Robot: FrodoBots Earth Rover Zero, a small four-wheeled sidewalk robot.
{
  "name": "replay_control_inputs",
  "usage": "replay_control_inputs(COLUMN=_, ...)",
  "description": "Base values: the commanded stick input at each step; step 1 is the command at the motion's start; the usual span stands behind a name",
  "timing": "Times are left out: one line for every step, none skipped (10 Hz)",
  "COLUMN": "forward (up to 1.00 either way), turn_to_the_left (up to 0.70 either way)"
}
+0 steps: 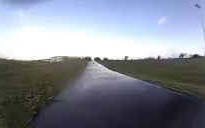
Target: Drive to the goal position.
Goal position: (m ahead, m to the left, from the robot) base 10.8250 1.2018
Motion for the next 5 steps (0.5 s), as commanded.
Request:
replay_control_inputs(forward=0.45, turn_to_the_left=0.0)
replay_control_inputs(forward=0.45, turn_to_the_left=0.0)
replay_control_inputs(forward=0.45, turn_to_the_left=0.0)
replay_control_inputs(forward=0.45, turn_to_the_left=0.0)
replay_control_inputs(forward=0.45, turn_to_the_left=0.0)
